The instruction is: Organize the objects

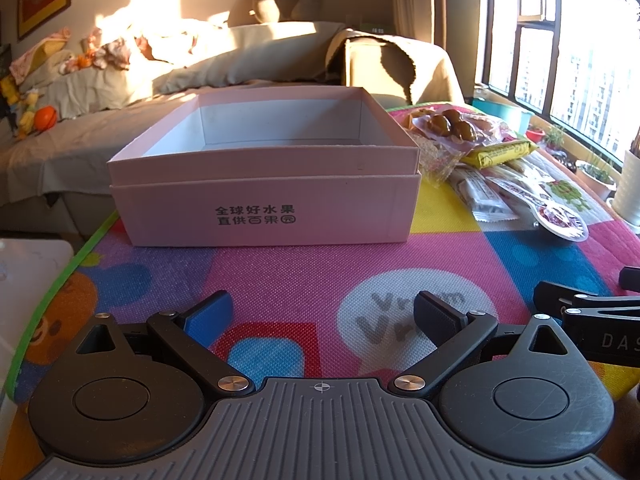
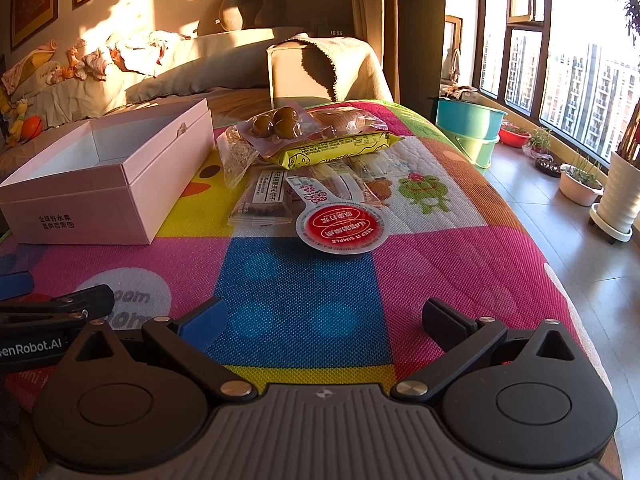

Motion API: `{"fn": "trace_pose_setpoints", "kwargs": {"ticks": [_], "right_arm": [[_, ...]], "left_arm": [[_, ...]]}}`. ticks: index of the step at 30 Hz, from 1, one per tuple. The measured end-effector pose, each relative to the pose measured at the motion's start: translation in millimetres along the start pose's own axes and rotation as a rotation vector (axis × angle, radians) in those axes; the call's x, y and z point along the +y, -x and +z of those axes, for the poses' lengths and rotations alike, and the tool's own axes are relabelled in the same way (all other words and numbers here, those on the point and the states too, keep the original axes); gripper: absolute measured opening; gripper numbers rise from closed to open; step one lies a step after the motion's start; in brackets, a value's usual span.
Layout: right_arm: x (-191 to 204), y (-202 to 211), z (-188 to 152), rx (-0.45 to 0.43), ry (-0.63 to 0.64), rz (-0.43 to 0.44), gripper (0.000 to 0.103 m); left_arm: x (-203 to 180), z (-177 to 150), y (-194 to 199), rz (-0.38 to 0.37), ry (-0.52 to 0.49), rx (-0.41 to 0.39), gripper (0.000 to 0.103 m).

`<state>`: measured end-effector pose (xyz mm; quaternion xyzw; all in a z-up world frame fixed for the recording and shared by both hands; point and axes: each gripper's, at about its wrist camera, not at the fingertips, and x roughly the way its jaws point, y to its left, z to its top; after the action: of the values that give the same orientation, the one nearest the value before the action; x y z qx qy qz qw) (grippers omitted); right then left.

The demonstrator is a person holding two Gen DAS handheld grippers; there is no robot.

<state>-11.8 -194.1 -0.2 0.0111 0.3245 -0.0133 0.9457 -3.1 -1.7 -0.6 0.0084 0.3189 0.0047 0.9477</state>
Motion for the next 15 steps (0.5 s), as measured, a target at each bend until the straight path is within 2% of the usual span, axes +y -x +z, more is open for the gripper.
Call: {"fn": "trace_pose_setpoints", "kwargs": {"ticks": [8, 12, 15], "right_arm": [[-1.4, -0.3, 12.2, 0.111, 0.016, 0.009, 0.103], [-0.9, -6.5, 24.2, 0.190, 0.027, 0.014, 0.103], [-2.0, -9.7, 28.8, 0.221, 0.038, 0.026, 0.103]], "left_arm": [[0.1, 4.6, -0.1, -0.009, -0.003, 0.007, 0.100], [2.3, 12.4, 10.8, -0.093, -0.042, 0.019, 0.099], [5.3, 24.2, 30.2, -0.133, -0.092, -0.050, 0.099]]}}
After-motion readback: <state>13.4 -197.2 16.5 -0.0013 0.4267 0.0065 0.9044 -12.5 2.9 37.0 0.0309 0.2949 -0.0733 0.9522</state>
